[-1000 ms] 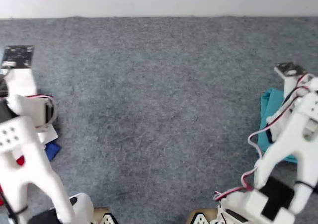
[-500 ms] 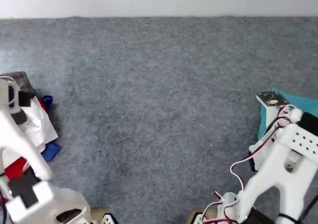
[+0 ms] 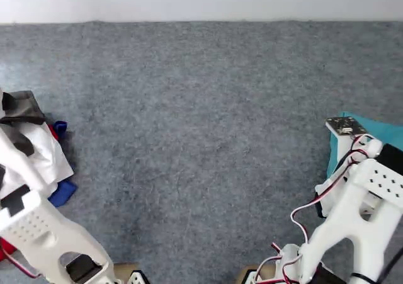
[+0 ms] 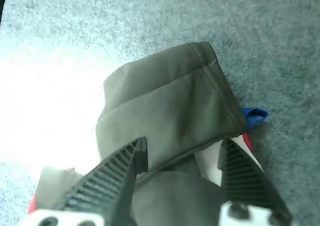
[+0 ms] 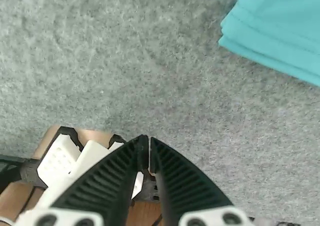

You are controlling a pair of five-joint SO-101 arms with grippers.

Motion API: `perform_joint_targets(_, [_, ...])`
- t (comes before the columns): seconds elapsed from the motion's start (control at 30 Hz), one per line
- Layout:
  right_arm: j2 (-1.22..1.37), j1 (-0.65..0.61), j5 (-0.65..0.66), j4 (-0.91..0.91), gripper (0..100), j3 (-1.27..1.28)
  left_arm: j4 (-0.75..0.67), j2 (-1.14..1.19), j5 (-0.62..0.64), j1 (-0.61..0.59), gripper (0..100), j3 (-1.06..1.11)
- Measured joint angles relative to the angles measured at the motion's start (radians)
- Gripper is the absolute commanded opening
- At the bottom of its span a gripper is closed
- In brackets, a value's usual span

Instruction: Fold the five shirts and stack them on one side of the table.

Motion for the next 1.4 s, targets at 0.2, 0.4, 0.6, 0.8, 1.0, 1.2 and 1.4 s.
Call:
perform_joint_targets(0.2, [0.0,0.0,-0.043,0.0,0.9,0.0,0.0,0.18,0.0,0.0,12,-0.091])
perform_joint_targets(0.4, [0.0,0.0,-0.043,0.0,0.9,0.0,0.026,0.25,0.0,0.017,1,-0.218])
perform_joint_targets(0.6, [0.0,0.0,-0.043,0.0,0.9,0.0,0.126,0.25,0.0,0.103,1,-0.582])
perform_joint_targets(0.8, [0.0,0.0,-0.043,0.0,0.9,0.0,0.129,0.206,0.0,0.252,1,-0.747])
perform_joint_targets(1.0, [0.0,0.0,-0.043,0.0,0.9,0.0,0.13,0.133,0.104,0.466,1,-0.753])
perform_joint_targets(1.2, [0.0,0.0,-0.043,0.0,0.9,0.0,0.13,0.127,0.184,0.747,1,-0.753])
perform_joint_targets(1.4, [0.0,0.0,-0.043,0.0,0.9,0.0,0.13,0.127,0.213,1.071,1,-0.733])
